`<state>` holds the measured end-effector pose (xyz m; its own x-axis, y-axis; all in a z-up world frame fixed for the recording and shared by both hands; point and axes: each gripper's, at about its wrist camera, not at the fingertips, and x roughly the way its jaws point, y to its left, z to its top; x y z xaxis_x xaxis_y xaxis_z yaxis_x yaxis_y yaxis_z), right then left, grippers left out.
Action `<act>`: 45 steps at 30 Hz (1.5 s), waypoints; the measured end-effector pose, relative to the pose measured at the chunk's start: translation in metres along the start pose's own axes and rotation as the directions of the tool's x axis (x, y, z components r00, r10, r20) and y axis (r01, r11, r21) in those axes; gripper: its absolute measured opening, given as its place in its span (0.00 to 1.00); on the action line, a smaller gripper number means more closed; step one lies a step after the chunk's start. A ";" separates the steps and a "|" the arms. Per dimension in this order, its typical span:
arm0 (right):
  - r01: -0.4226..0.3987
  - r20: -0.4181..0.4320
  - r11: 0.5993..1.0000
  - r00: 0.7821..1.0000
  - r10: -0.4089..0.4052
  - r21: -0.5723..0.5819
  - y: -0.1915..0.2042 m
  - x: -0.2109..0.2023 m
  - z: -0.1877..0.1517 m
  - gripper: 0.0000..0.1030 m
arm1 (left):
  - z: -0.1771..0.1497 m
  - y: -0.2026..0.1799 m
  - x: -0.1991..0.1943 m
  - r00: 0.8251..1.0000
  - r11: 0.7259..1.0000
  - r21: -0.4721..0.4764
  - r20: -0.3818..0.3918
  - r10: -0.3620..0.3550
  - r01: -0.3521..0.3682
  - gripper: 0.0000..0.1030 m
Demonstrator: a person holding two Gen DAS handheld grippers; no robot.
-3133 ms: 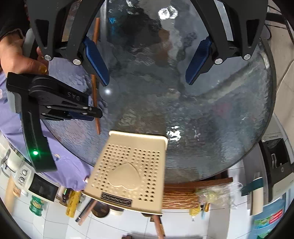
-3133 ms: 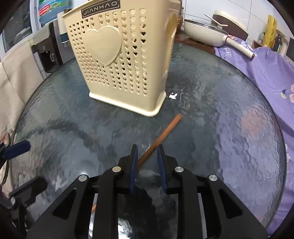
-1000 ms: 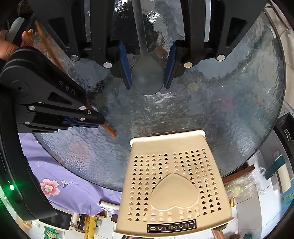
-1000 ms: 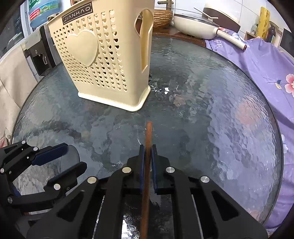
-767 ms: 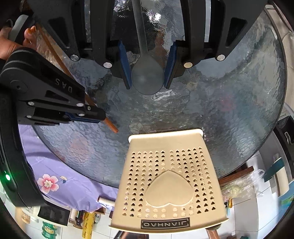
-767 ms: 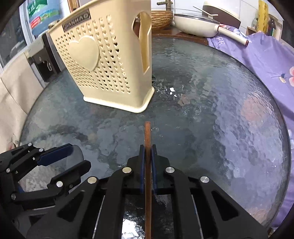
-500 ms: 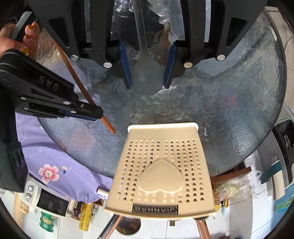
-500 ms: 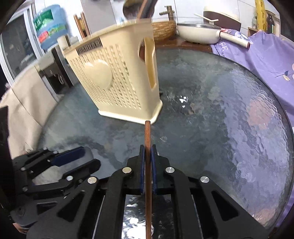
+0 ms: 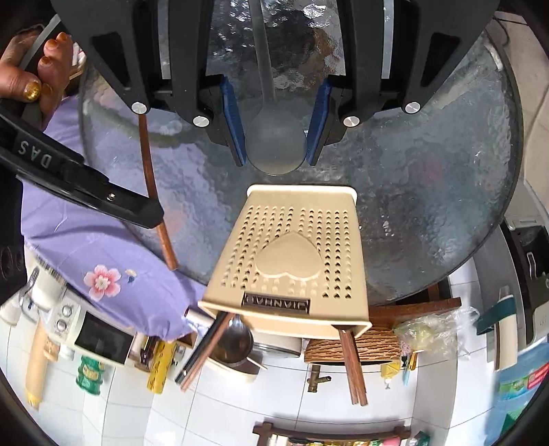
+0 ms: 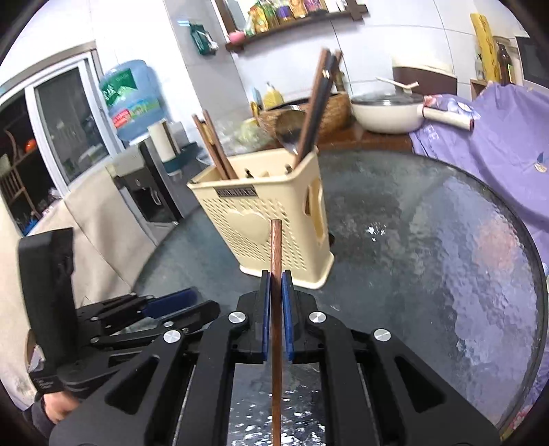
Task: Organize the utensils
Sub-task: 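Lift the chopstick and spoon and carry them above the caddy with both tools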
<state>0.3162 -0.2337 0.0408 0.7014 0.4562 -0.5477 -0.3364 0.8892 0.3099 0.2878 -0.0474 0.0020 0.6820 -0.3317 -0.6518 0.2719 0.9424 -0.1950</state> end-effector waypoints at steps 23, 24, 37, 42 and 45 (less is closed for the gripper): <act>-0.056 0.109 0.996 0.992 0.064 -0.075 0.020 -0.061 0.023 0.07 | 0.022 -0.010 -0.041 0.994 0.999 0.022 0.094 -0.046 0.044 0.34; -0.053 0.115 0.995 0.991 0.062 -0.082 0.021 -0.064 0.024 0.07 | 0.023 -0.011 -0.042 0.994 0.999 0.028 0.098 -0.046 0.043 0.34; -0.064 0.124 0.991 0.989 0.078 -0.117 0.032 -0.077 0.040 0.07 | 0.038 -0.013 -0.053 0.991 0.997 0.040 0.117 -0.064 0.060 0.34; -0.081 0.116 0.989 0.989 0.096 -0.121 0.036 -0.082 0.060 0.07 | 0.054 -0.010 -0.066 0.987 0.998 0.051 0.150 -0.051 0.044 0.34; -0.084 0.124 0.987 0.987 0.102 -0.137 0.044 -0.087 0.076 0.07 | 0.073 -0.006 -0.077 0.982 0.997 0.039 0.180 -0.065 0.059 0.34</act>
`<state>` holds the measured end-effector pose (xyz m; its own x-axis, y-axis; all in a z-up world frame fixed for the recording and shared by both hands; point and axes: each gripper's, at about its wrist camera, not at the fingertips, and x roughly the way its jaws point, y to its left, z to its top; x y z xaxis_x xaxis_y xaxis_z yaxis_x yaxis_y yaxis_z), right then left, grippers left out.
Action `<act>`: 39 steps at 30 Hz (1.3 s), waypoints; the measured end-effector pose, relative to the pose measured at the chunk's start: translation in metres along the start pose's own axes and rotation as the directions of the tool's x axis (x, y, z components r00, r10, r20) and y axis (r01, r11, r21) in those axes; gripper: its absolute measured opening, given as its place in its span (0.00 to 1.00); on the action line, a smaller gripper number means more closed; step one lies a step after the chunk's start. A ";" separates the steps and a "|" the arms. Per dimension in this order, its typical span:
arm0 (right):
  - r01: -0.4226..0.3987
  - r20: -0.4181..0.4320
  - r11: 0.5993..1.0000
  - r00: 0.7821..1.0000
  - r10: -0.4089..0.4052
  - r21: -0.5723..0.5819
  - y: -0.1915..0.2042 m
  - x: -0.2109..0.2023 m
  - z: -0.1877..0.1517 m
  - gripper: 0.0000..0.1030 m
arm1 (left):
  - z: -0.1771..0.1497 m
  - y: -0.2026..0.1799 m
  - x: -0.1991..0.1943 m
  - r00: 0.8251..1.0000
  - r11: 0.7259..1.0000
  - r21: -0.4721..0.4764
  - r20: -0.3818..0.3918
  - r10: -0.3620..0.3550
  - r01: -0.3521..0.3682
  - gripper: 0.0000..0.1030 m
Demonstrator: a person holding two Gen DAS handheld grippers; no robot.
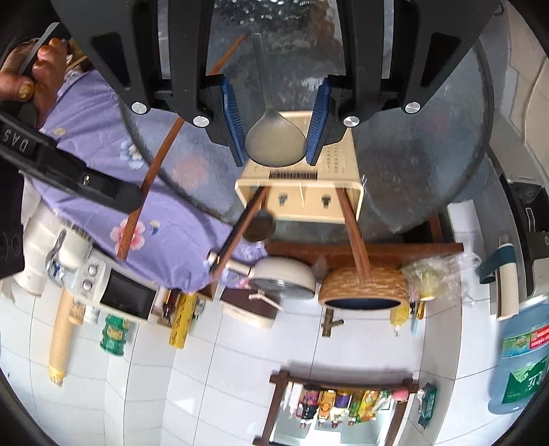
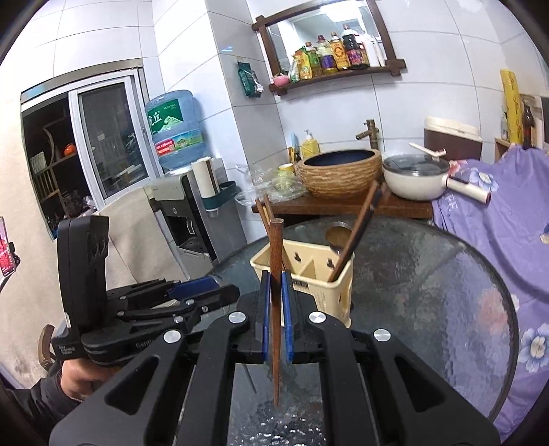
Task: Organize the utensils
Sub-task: 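Lift the chopstick and spoon and carry them above the caddy with both tools, then lower the chopstick and spoon into the caddy and open both tools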
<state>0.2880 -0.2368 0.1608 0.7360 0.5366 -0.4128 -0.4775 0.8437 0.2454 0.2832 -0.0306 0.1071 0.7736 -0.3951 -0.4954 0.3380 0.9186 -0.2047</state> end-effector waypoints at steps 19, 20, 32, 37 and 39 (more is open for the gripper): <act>0.157 0.261 0.986 0.955 -0.139 -0.048 0.015 0.003 0.122 0.07 | 0.119 0.010 -0.003 0.926 0.972 -0.069 0.297 0.233 -0.223 0.34; 0.168 0.268 0.985 0.952 -0.150 -0.044 0.014 0.006 0.123 0.07 | 0.119 0.012 0.003 0.923 0.970 -0.076 0.298 0.244 -0.232 0.34; 0.232 0.225 0.973 0.948 -0.225 -0.007 -0.012 0.071 0.074 0.07 | 0.079 0.039 0.062 0.935 0.960 -0.114 0.221 0.276 -0.256 0.34; 0.240 0.203 0.971 0.951 -0.233 -0.010 -0.016 0.083 0.055 0.07 | 0.057 0.039 0.073 0.946 0.964 -0.095 0.192 0.263 -0.249 0.34; 0.250 0.197 0.968 0.950 -0.241 -0.023 -0.015 0.088 0.048 0.07 | 0.051 0.038 0.078 0.950 0.965 -0.085 0.178 0.258 -0.246 0.34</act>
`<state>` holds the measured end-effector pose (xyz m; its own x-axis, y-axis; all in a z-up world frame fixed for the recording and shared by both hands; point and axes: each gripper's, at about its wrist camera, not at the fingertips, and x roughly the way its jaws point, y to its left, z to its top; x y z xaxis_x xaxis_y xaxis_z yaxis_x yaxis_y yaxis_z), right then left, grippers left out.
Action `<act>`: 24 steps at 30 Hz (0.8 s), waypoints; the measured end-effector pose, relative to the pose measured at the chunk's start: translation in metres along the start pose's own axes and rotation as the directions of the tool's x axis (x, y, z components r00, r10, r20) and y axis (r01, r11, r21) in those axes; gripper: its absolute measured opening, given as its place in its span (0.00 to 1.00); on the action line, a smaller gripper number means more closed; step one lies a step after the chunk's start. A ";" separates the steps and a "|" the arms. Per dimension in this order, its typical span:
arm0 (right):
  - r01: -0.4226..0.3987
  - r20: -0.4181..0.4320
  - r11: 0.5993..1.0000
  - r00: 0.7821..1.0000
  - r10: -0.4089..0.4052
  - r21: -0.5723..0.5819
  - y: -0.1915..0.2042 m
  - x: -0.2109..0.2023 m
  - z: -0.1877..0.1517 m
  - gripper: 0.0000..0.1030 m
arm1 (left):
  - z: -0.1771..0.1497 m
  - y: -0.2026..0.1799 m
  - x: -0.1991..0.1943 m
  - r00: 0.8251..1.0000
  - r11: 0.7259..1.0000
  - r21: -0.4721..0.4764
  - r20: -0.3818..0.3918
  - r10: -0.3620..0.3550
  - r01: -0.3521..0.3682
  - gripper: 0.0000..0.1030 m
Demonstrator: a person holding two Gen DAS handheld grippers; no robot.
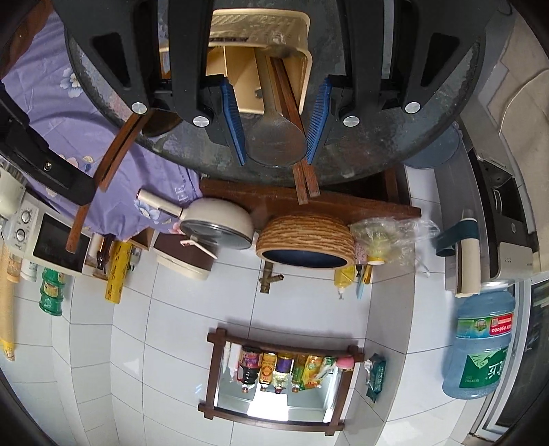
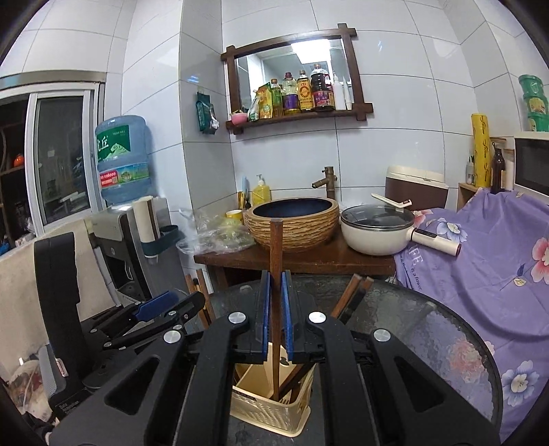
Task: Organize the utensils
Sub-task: 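Lower the chopstick and spoon into the caddy and open both tools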
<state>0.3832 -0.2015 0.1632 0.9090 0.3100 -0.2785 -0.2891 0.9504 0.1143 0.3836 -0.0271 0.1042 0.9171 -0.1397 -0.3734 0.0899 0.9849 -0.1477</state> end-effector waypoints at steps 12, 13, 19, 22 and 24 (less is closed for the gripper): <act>0.006 -0.035 1.000 0.999 -0.007 -0.031 0.002 0.008 -0.028 0.07 | -0.025 -0.005 0.008 0.998 0.997 0.076 -0.059 -0.026 0.031 0.34; 0.005 -0.035 0.999 0.999 -0.006 -0.032 0.003 0.008 -0.029 0.07 | -0.026 -0.005 0.008 0.998 0.996 0.082 -0.063 -0.029 0.034 0.34; 0.027 -0.037 0.999 0.999 -0.027 -0.020 -0.005 0.010 -0.028 0.07 | -0.034 -0.007 0.011 0.995 0.993 0.112 -0.095 -0.027 0.037 0.38; 0.029 -0.033 0.999 0.999 -0.029 -0.018 -0.007 0.008 -0.029 0.08 | -0.035 -0.005 0.008 0.996 0.993 0.111 -0.086 -0.021 0.031 0.46; 0.028 -0.030 0.999 0.999 -0.028 -0.026 -0.008 0.006 -0.029 0.09 | -0.034 -0.003 0.006 0.996 0.994 0.101 -0.087 -0.030 0.039 0.48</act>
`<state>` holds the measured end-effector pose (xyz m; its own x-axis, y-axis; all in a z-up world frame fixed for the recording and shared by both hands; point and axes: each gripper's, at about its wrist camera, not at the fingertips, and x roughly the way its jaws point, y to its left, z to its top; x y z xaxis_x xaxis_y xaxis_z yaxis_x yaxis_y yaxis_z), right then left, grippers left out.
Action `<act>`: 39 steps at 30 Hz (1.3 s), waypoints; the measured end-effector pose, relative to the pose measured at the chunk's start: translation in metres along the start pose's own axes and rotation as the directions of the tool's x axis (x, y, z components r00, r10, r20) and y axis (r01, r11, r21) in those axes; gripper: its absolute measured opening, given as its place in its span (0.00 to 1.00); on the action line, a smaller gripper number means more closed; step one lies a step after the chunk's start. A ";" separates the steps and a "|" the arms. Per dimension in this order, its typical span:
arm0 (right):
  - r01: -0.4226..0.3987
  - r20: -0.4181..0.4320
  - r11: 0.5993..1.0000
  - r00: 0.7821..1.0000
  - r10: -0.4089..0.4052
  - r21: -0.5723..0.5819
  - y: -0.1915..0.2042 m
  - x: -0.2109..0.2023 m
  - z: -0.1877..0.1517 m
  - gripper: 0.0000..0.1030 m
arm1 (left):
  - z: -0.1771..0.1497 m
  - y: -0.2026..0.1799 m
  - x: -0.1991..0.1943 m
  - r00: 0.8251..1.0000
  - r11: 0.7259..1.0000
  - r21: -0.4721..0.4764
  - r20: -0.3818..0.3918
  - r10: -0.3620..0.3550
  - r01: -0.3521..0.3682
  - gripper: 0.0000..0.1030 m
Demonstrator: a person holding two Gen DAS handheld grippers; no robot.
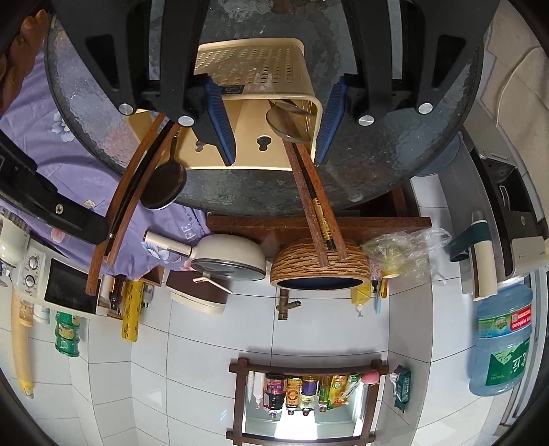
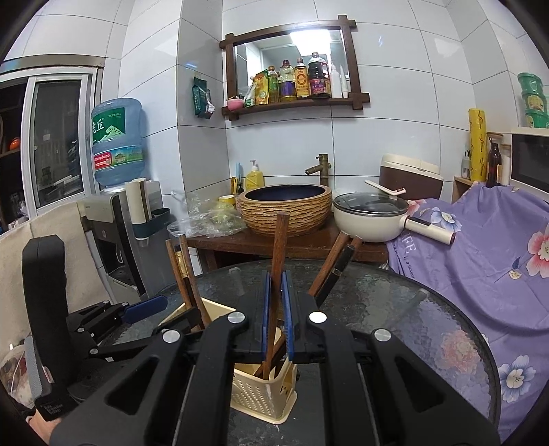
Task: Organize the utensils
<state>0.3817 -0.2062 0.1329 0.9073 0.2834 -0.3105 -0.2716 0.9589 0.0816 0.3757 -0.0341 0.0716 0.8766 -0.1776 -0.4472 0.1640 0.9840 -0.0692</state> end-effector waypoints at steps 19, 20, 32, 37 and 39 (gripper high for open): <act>-0.023 0.038 0.999 0.999 0.024 -0.023 0.005 -0.093 -0.080 0.93 | -0.064 0.026 -0.093 0.997 0.996 -0.084 0.072 -0.022 0.028 0.94; -0.026 0.035 0.999 0.999 0.027 -0.026 0.007 -0.100 -0.090 0.94 | -0.070 0.026 -0.097 0.997 0.996 -0.083 0.066 -0.028 0.034 0.94; 0.003 0.084 0.995 0.996 0.006 -0.104 0.036 -0.207 -0.185 0.94 | -0.165 0.016 -0.183 0.997 0.996 -0.085 0.074 0.025 -0.019 0.94; -0.039 0.078 0.997 0.996 0.045 -0.072 0.043 -0.246 -0.210 0.94 | -0.192 0.020 -0.215 0.997 0.994 -0.100 0.067 0.046 -0.039 0.94; -0.060 0.080 0.996 0.995 0.065 -0.065 0.046 -0.260 -0.218 0.94 | -0.199 0.020 -0.227 0.996 0.994 -0.102 0.078 0.036 -0.028 0.94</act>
<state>0.0632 -0.2379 0.0114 0.9107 0.3449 -0.2273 -0.3455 0.9376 0.0383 0.0902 0.0281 -0.0054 0.9145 -0.1421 -0.3788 0.0921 0.9848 -0.1470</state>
